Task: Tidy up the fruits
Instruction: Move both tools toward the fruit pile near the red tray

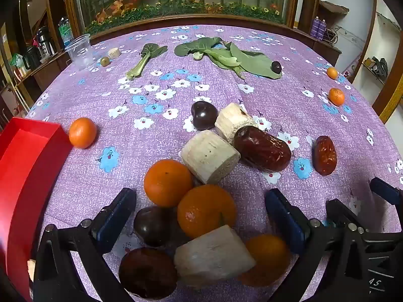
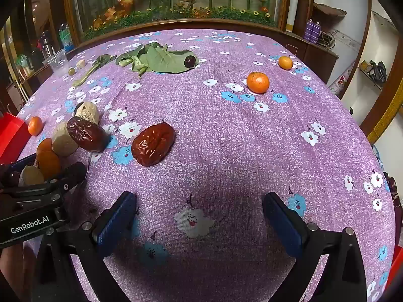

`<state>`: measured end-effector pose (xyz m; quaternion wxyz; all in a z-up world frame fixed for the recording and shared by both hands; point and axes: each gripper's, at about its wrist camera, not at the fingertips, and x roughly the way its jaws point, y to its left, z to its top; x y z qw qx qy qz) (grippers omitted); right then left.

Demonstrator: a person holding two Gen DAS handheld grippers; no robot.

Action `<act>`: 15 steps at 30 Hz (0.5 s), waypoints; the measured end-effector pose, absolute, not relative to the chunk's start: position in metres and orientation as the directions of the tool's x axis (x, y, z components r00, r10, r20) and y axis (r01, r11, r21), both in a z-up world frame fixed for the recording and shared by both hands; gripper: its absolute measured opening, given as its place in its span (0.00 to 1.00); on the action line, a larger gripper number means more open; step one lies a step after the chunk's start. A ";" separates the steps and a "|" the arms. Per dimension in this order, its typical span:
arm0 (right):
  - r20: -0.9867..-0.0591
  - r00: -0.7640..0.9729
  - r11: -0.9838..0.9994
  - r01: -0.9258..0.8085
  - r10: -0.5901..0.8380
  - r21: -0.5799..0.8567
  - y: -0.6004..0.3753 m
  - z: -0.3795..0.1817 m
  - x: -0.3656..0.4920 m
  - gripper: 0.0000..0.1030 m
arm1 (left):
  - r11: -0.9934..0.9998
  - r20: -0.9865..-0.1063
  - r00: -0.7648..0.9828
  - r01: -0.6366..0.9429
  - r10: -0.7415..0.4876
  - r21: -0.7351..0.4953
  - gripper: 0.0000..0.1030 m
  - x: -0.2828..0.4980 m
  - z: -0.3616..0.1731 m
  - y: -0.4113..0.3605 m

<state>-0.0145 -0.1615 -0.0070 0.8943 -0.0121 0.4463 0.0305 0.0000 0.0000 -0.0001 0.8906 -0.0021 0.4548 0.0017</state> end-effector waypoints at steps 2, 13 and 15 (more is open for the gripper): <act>-0.801 0.598 0.998 -0.065 0.041 0.002 -0.161 -0.007 -0.014 0.99 | 1.000 -0.810 0.586 -0.005 0.002 -0.001 1.00 0.000 0.000 0.000; -0.800 0.598 0.998 -0.065 0.042 0.003 -0.161 -0.007 -0.014 0.99 | 1.000 -0.810 0.587 -0.005 0.001 -0.002 1.00 0.000 0.000 0.000; -0.800 0.598 0.998 -0.065 0.042 0.003 -0.161 -0.007 -0.014 0.99 | 1.000 -0.810 0.587 -0.005 0.001 -0.003 1.00 0.000 0.000 0.000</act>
